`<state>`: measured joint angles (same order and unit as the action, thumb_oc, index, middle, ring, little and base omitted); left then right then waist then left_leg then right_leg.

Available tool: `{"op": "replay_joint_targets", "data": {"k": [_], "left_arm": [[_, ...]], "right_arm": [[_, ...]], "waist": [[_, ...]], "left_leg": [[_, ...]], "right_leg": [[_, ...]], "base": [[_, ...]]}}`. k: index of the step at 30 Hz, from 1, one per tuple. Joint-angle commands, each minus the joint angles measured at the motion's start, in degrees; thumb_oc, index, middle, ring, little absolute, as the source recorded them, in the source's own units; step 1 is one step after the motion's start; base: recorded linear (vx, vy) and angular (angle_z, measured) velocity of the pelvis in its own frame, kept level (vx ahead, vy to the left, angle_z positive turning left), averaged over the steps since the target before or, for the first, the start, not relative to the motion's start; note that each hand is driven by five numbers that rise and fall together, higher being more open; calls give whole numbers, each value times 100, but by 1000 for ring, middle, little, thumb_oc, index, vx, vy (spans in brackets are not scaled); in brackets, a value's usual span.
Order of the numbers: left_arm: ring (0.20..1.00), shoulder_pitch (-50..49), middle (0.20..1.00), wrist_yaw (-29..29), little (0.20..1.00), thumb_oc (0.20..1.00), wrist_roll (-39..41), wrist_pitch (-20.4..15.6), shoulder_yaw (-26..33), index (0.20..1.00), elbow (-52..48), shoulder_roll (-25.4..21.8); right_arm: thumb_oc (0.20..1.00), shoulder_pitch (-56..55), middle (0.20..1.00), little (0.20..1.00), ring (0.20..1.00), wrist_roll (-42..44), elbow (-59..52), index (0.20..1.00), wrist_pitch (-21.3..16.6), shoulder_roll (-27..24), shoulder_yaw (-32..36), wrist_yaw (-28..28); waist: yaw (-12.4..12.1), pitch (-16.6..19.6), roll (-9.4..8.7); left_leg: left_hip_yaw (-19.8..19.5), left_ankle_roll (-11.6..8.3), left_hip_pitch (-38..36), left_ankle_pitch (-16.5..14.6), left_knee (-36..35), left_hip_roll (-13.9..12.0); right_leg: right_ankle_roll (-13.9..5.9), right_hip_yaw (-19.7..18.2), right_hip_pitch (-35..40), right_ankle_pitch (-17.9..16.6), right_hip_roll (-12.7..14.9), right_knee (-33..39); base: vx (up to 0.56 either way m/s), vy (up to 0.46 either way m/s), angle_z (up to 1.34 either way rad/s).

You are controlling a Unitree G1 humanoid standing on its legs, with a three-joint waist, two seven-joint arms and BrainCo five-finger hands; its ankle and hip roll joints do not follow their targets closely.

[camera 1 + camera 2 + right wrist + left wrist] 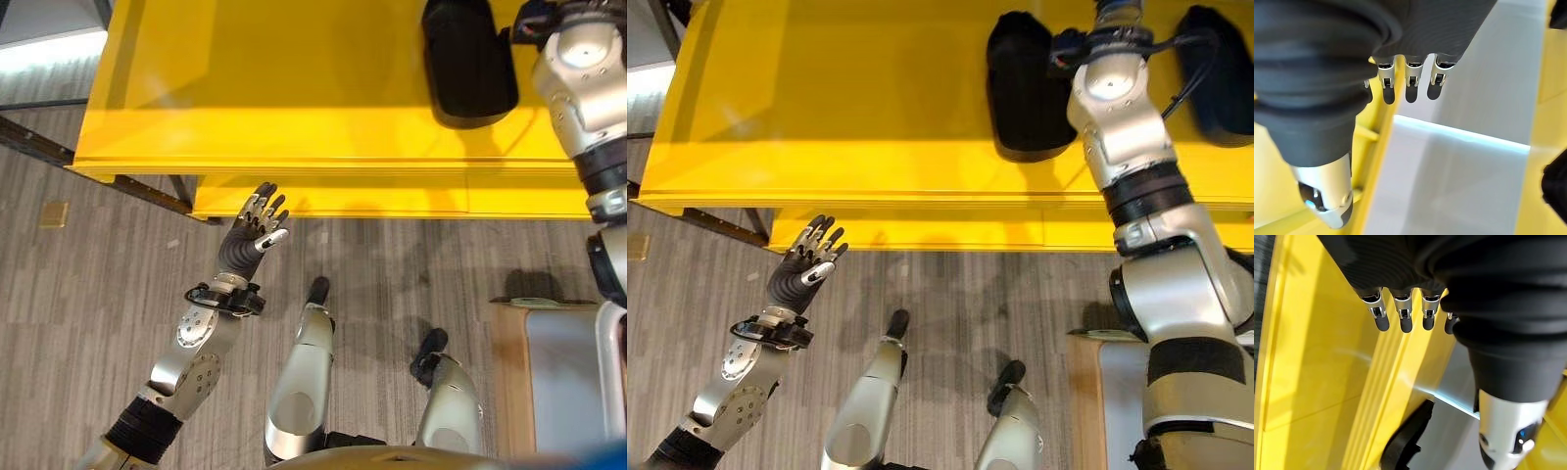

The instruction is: Move parts from the plastic box to the shelf.

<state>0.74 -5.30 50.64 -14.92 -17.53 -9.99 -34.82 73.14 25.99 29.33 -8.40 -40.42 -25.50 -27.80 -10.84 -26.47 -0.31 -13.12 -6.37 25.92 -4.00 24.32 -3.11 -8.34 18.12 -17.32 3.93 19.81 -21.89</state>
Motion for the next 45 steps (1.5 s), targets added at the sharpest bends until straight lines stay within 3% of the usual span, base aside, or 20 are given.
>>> {"op": "replay_joint_targets", "data": {"k": [1, 6, 10, 13, 17, 20, 22, 24, 30, 39, 45], "left_arm": [[1000, -217, 1000, 91, 1000, 1000, 6, -96, 240, 1000, -160, -135], [1000, -459, 1000, 211, 1000, 1000, -91, 52, 374, 1000, -60, -29], [1000, -625, 1000, 327, 1000, 1000, -319, 143, 581, 1000, 37, 101], [1000, -863, 1000, 443, 1000, 1000, -639, 270, 772, 1000, 148, 327], [1000, -995, 1000, 473, 1000, 1000, -820, 310, 879, 1000, 186, 368], [1000, -1136, 1000, 447, 1000, 1000, -1066, 276, 1034, 1000, 250, 424], [1000, -1140, 1000, 440, 1000, 1000, -1144, 266, 1052, 1000, 299, 420], [1000, -1150, 1000, 414, 1000, 1000, -1254, 240, 1083, 1000, 369, 434], [1000, -1026, 1000, 438, 1000, 1000, -1330, 220, 942, 1000, 483, 428], [1000, -620, 1000, 346, 1000, 1000, -1332, 126, 579, 1000, 470, 492], [1000, -570, 1000, 281, 1000, 1000, -1326, 120, 600, 1000, 380, 537]], "right_arm": [[1000, -339, 1000, 1000, 1000, -548, -466, 1000, -245, -5, 452, 52], [1000, -2081, 1000, 1000, 1000, -1118, -1573, 1000, -202, 221, 1020, 424], [1000, -3478, 1000, 1000, 1000, -2025, -2292, 1000, -73, 82, 1369, 813], [1000, -5107, 1000, 1000, 1000, -3183, -3219, 1000, 45, -138, 1979, 1242], [1000, -5933, 1000, 1000, 1000, -3761, -3710, 1000, 57, -256, 2361, 1446], [1000, -6503, 1000, 1000, 1000, -4912, -3759, 1000, 46, -520, 2455, 1443], [1000, -6564, 1000, 1000, 1000, -5274, -3553, 1000, 128, -596, 2320, 1517], [1000, -6576, 1000, 1000, 1000, -6254, -3171, 1000, 234, -831, 2049, 1385], [1000, -6055, 1000, 1000, 1000, -7011, -2516, 1000, 307, -841, 1145, 1547], [1000, -4239, 1000, 1000, 1000, -7563, -1025, 1000, 583, 4, -812, 1700], [1000, -3766, 1000, 1000, 1000, -7531, -1081, 1000, 665, 347, -1015, 1681]], "waist": [[-1, 133, -145], [137, 357, -278], [255, 514, -374], [400, 655, -434], [486, 714, -444], [564, 688, -455], [578, 654, -457], [561, 600, -463], [539, 568, -471], [424, 530, -496], [391, 489, -522]], "left_leg": [[174, 202, 46, -5, -62, -95], [274, 178, -313, 20, -223, -264], [314, 146, -519, -32, -267, -389], [298, 128, -617, -103, -238, -443], [278, 132, -608, -93, -237, -459], [327, 132, -639, -143, -202, -507], [341, 144, -656, -151, -200, -527], [368, 153, -659, -162, -188, -541], [379, 151, -625, -157, -187, -549], [444, 154, -589, -184, -183, -528], [454, 168, -535, -185, -189, -494]], "right_leg": [[245, 61, 551, 757, -250, -449], [201, 27, 863, 658, -345, -135], [163, 35, 1074, 686, -392, -21], [138, 55, 1212, 733, -384, -22], [124, 65, 1205, 716, -391, -27], [89, -16, 1177, 710, -408, -68], [84, -62, 1152, 702, -424, -87], [72, -114, 1124, 684, -436, -92], [71, -117, 1102, 666, -424, -71], [74, -207, 1022, 580, -411, -58], [81, -217, 984, 546, -407, -44]], "base": [[-19, -10, -8], [0, -19, -19], [33, -41, -16], [41, -32, -11], [4, -7, -2], [4, 0, 1], [-4, -2, -5], [-7, 2, -5], [0, 0, 0], [-2, 4, -3], [0, 0, -1]]}}
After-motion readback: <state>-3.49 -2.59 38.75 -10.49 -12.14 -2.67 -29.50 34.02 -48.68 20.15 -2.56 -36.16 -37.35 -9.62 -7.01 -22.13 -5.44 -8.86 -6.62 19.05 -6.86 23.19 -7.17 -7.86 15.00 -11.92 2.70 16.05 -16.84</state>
